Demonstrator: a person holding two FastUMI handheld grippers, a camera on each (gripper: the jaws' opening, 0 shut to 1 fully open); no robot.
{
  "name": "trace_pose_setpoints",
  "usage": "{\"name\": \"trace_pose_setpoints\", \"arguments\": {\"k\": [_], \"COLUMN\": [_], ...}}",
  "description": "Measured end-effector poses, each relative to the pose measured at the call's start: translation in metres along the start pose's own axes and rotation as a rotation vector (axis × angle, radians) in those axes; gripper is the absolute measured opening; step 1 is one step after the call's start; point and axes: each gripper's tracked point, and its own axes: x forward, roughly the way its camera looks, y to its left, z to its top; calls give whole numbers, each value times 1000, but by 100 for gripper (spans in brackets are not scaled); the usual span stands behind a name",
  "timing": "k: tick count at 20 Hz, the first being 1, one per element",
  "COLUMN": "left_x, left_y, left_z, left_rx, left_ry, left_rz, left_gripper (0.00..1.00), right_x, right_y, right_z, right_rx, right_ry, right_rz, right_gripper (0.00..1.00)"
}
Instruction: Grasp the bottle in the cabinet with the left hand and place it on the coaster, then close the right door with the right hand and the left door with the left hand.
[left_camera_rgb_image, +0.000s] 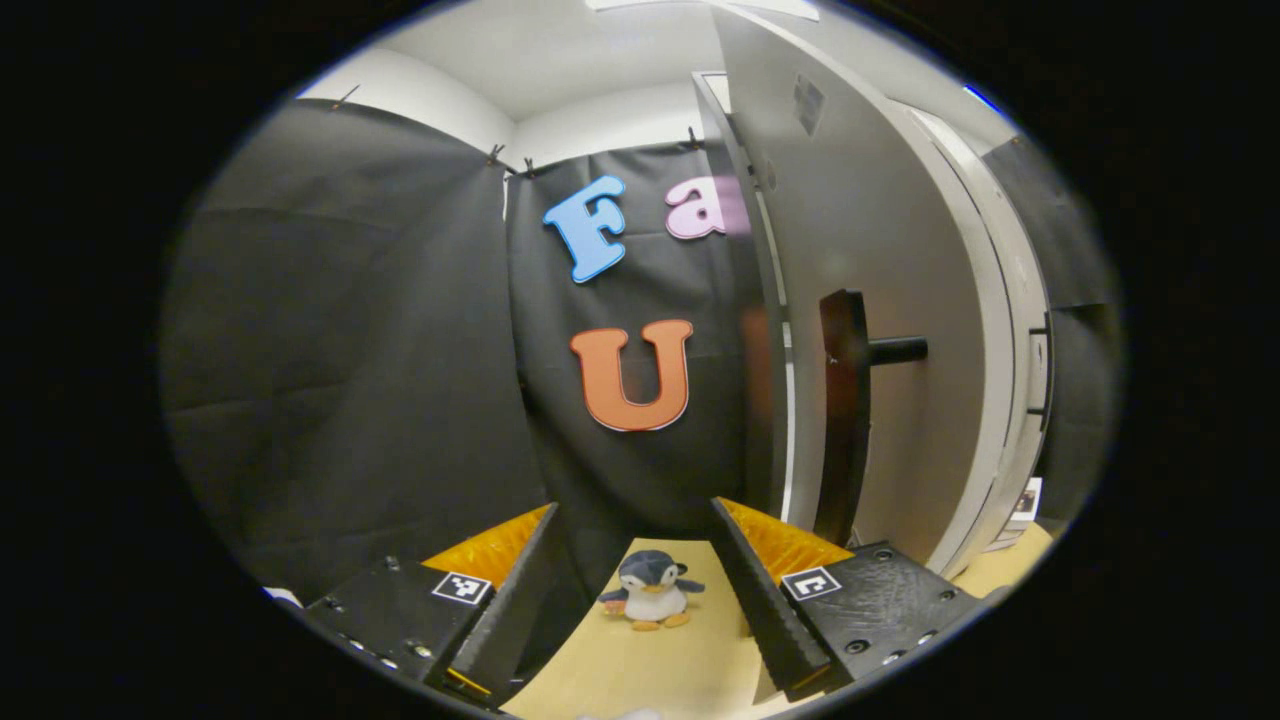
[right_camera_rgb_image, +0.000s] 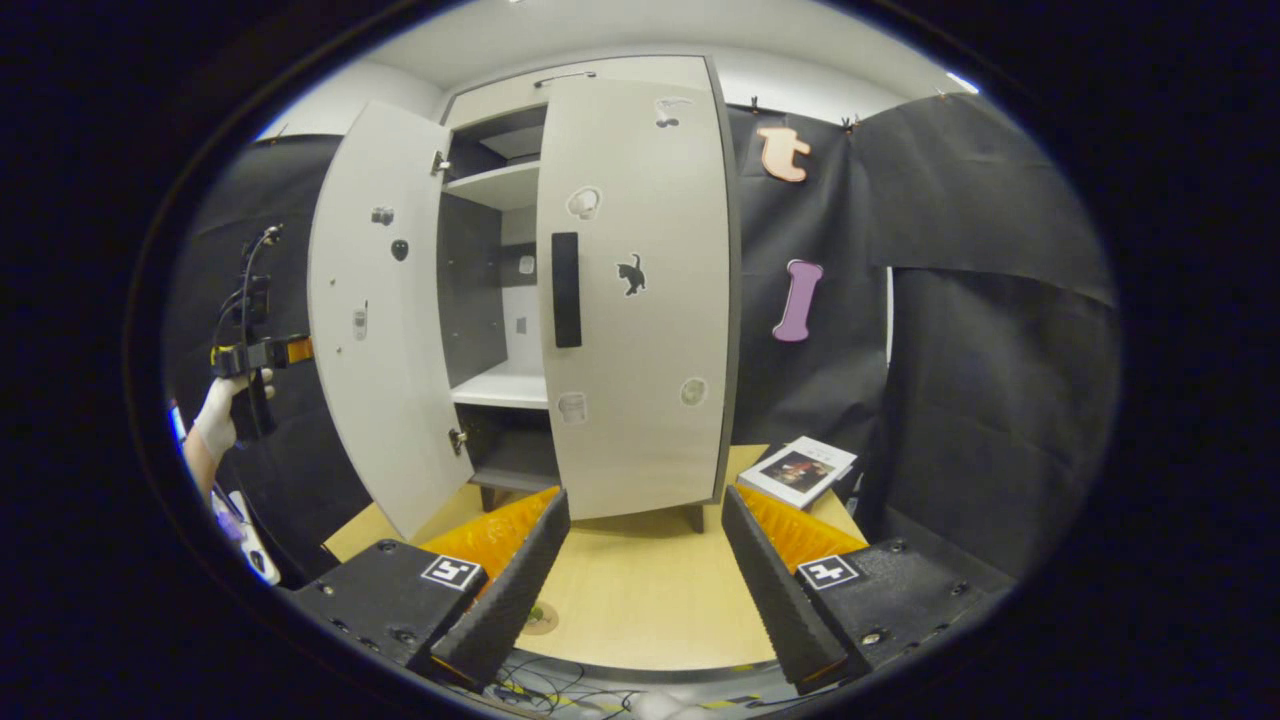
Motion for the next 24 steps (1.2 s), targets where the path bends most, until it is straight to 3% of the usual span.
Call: {"name": "trace_pose_setpoints", "arguments": {"k": [4,6,7,10,12,14,16,21,24], "left_x": [-5,-8,-10,-17,-20,-20,-17,-16,-19], "left_y": [-17,-24,-32,-66,-88,-106,-117,-158,-175], "left_z": [4,6,6,6,6,10,12,19,24], "left_rx": [11,35,43,27,11,22,31,-22,-1], "left_ry": [2,-3,0,6,11,-3,-9,-6,-22], "left_rz": [-11,9,9,-13,-28,-30,-30,-111,-143], "left_gripper": [87,80,71,79,79,71,77,98,97], "right_x": [4,6,6,8,9,11,13,16,15], "right_y": [-10,-22,-28,-44,-56,-67,-74,-74,-68], "right_z": [4,8,10,15,20,27,30,38,44], "right_rx": [-10,-11,-7,-2,-17,-32,-34,-35,-39], "right_ry": [-3,-8,-12,-10,-15,-30,-35,-43,-55], "right_rz": [45,57,61,76,72,63,61,66,69], "right_gripper": [100,100,100,100,100,100,100,100,100]}}
